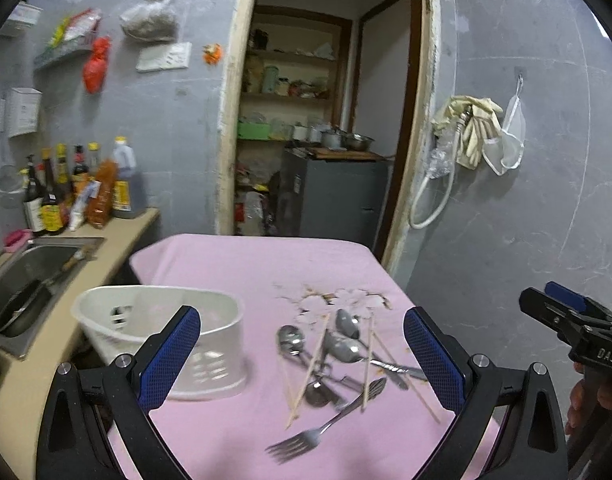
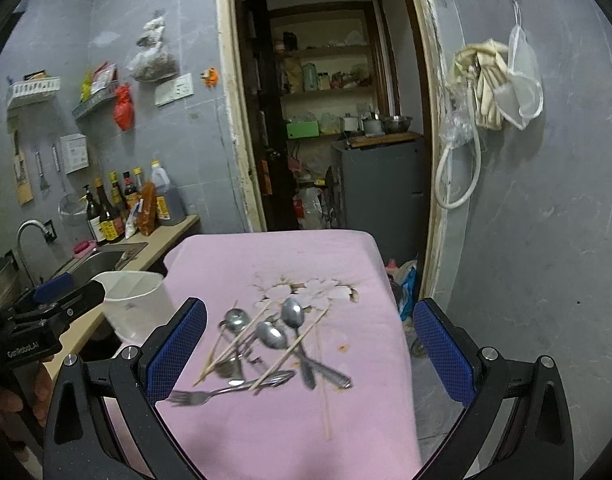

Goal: Organize utensils
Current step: 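Grasp a wooden chopstick with the left tool while the right tool grasps another chopstick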

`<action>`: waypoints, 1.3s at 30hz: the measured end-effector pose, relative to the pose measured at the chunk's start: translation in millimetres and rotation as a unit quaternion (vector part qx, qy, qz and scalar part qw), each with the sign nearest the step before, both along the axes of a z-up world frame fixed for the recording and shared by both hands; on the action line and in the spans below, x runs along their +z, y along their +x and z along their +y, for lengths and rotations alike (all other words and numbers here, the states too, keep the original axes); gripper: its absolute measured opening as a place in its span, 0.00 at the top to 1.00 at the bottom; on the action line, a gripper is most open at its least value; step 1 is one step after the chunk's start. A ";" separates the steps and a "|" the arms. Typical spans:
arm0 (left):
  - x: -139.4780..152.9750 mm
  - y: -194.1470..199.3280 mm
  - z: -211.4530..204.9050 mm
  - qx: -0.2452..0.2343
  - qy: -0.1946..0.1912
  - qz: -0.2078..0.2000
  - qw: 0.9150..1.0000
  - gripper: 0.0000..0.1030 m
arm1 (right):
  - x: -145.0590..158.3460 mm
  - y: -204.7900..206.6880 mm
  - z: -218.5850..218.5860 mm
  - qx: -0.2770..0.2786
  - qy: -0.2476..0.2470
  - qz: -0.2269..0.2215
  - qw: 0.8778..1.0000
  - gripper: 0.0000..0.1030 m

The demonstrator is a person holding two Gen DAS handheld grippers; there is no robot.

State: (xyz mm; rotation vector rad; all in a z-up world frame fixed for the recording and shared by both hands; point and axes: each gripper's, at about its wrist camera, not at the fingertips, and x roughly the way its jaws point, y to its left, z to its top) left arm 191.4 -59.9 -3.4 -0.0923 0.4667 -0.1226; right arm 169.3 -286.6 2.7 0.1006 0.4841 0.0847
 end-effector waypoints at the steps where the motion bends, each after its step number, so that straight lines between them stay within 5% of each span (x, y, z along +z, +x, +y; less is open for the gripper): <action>1: -1.5 6.9 -4.3 -0.004 0.000 0.003 1.000 0.01 | -2.6 9.6 -5.2 0.001 0.003 0.007 1.000 0.06; 4: -6.5 32.0 -19.7 -0.021 0.005 0.009 1.000 0.03 | -13.4 34.8 -18.2 0.005 0.011 0.030 0.999 0.25; 19: -85.2 144.4 -55.5 -0.052 0.002 0.156 0.986 0.53 | -115.5 152.6 -25.1 0.082 0.067 0.182 0.977 0.73; 27: -128.4 190.5 -57.3 -0.059 0.007 0.235 0.970 0.71 | -171.7 192.3 5.0 0.145 0.052 0.264 0.952 0.75; 39: -157.6 215.2 -50.0 -0.072 0.008 0.312 0.947 0.91 | -192.4 212.2 41.4 0.165 0.014 0.319 0.933 0.76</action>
